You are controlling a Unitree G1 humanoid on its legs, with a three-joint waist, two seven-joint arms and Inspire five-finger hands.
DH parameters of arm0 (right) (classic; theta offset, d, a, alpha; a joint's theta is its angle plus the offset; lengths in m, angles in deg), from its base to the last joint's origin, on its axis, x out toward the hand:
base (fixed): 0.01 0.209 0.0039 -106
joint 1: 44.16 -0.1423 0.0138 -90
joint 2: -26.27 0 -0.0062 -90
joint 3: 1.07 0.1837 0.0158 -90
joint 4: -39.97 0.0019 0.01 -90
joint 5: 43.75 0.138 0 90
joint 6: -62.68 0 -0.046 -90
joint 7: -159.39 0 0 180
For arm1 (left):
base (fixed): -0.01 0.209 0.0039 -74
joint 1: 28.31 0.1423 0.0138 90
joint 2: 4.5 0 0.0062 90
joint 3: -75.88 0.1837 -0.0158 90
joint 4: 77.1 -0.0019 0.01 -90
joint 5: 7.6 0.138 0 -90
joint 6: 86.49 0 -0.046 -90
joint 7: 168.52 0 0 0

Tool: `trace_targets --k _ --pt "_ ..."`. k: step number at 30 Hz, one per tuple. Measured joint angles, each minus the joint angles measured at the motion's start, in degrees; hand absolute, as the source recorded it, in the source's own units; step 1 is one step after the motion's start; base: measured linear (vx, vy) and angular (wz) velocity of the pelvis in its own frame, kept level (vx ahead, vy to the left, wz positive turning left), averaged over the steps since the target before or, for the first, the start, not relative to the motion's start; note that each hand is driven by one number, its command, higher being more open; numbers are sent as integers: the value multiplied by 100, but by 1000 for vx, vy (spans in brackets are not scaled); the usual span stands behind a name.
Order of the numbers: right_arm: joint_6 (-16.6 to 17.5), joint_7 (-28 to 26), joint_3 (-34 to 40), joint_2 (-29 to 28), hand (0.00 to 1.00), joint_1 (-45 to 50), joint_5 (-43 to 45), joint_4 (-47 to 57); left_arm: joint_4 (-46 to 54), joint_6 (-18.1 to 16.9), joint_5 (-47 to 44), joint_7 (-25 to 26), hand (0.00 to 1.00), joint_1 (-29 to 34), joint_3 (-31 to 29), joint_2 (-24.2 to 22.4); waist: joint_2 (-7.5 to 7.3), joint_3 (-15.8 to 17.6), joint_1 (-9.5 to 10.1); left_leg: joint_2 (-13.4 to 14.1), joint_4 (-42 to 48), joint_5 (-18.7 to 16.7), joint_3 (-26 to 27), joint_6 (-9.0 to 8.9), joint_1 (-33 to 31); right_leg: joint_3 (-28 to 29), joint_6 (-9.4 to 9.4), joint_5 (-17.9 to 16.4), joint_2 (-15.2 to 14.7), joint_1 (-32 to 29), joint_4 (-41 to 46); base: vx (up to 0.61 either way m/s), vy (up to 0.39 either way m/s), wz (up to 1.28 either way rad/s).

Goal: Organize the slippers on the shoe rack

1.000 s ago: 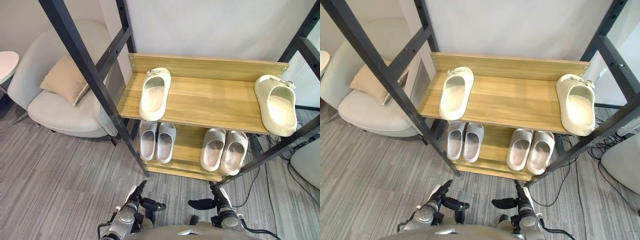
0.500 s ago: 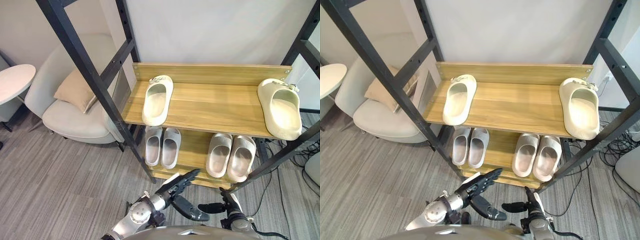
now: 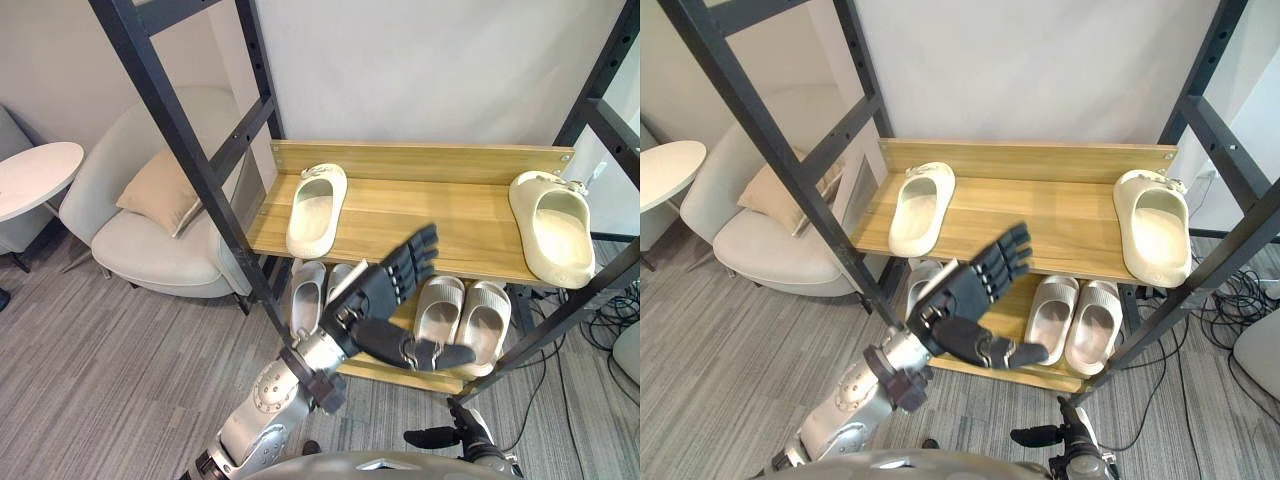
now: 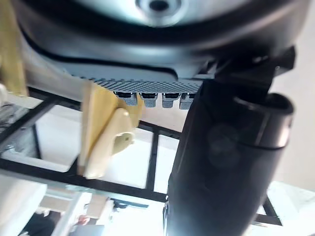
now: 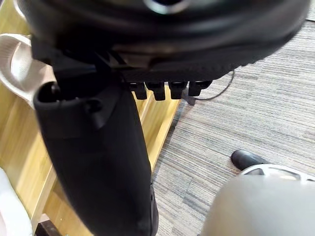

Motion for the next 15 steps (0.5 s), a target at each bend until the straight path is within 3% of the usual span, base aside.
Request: trace_targets --k 7,9,15 --pt "-8 0 -96 15 100 74 87 -143 451 -246 244 513 100 -145 -515 -246 -55 -87 50 5 0 0 -4 0 79 1 -2 -13 2 90 23 0 0 0" --pt "-5 2 -96 12 100 85 91 -162 453 -421 813 963 100 -280 -1046 -277 -62 -103 51 11 -7 -1 -21 -1 98 -10 -21 -52 3 96 46 -35 -4 4" --pt "6 59 -93 -22 100 204 107 -165 327 -692 2310 2051 100 -560 -1852 -216 -135 -95 64 8 -12 0 -80 -3 77 -61 -17 -81 3 95 94 2 -8 5"
